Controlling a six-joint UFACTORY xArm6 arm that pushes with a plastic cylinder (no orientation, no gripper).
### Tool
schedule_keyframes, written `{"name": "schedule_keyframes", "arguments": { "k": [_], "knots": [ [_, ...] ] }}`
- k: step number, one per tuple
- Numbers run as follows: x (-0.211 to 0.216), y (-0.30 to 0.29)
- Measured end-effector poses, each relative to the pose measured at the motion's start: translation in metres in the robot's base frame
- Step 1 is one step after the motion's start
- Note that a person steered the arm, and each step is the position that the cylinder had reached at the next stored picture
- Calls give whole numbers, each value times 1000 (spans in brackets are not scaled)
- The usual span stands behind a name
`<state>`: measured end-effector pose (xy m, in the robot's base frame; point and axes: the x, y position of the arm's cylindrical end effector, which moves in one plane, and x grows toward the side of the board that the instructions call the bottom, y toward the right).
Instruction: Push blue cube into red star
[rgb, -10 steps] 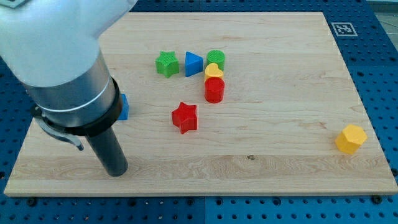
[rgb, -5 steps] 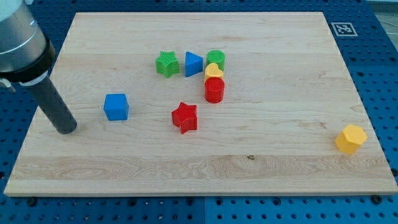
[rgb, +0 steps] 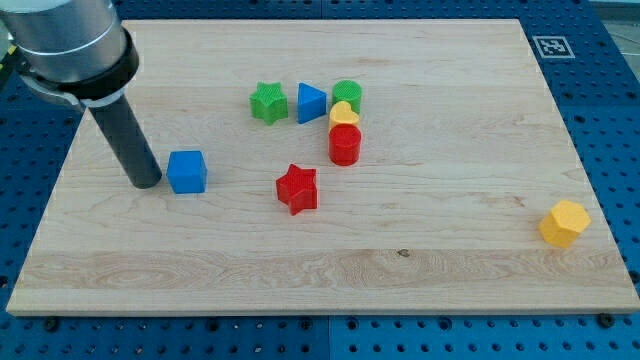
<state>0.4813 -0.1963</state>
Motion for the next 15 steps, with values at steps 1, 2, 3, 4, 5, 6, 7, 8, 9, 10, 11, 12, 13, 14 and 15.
{"name": "schedule_keyframes", "arguments": {
  "k": [1, 2, 3, 4, 5, 6, 7, 8, 9, 10, 11, 12, 13, 14, 15],
  "knots": [
    [0, 4],
    [0, 4],
    [-10, 5],
    [-17, 22],
    [-16, 42],
    [3, 43],
    [24, 43],
    [23, 43],
    [7, 43],
    [-9, 50],
    [-7, 75],
    [-3, 92],
    [14, 93],
    [37, 93],
    [57, 93]
  ]
}}
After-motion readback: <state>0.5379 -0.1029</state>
